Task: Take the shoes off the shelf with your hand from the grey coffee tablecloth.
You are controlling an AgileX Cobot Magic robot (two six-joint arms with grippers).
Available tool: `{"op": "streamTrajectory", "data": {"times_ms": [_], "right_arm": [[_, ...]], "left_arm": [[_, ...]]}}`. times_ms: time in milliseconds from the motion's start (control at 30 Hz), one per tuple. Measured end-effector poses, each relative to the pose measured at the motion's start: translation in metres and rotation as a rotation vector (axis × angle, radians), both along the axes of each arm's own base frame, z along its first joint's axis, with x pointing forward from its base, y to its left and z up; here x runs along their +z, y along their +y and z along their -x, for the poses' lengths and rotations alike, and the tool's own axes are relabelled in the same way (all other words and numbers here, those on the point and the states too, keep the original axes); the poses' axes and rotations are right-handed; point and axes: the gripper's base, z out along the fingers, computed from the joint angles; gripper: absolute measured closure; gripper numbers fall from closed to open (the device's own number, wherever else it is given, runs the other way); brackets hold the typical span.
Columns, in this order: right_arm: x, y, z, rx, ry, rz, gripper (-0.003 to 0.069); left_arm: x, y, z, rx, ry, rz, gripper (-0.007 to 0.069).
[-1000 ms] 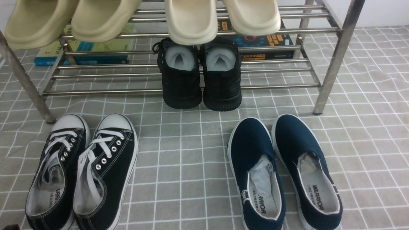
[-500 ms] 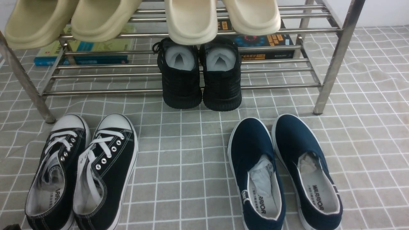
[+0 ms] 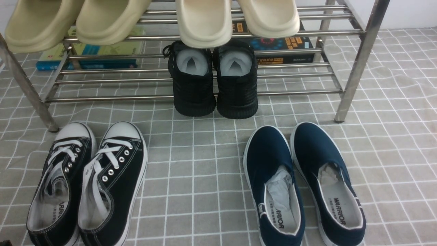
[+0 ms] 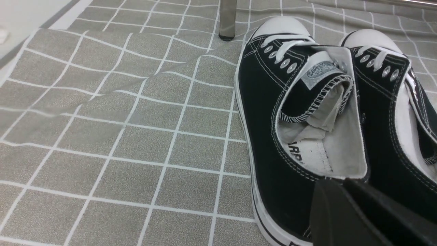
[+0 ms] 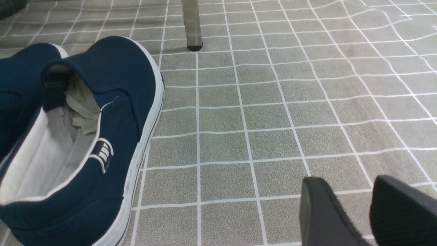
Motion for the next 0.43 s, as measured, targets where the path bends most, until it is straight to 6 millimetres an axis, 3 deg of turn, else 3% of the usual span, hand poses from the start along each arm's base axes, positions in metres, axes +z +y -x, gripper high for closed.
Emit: {"op": "streamTrajectory", "data": {"times_ms": [433], "right_arm": [[0.0000, 0.0000, 0.0000, 0.000, 0.000, 0.000, 0.0420]], "left_arm": [[0.0001, 0.0000, 0.0000, 0.000, -0.001, 0.000, 0.0549]]}}
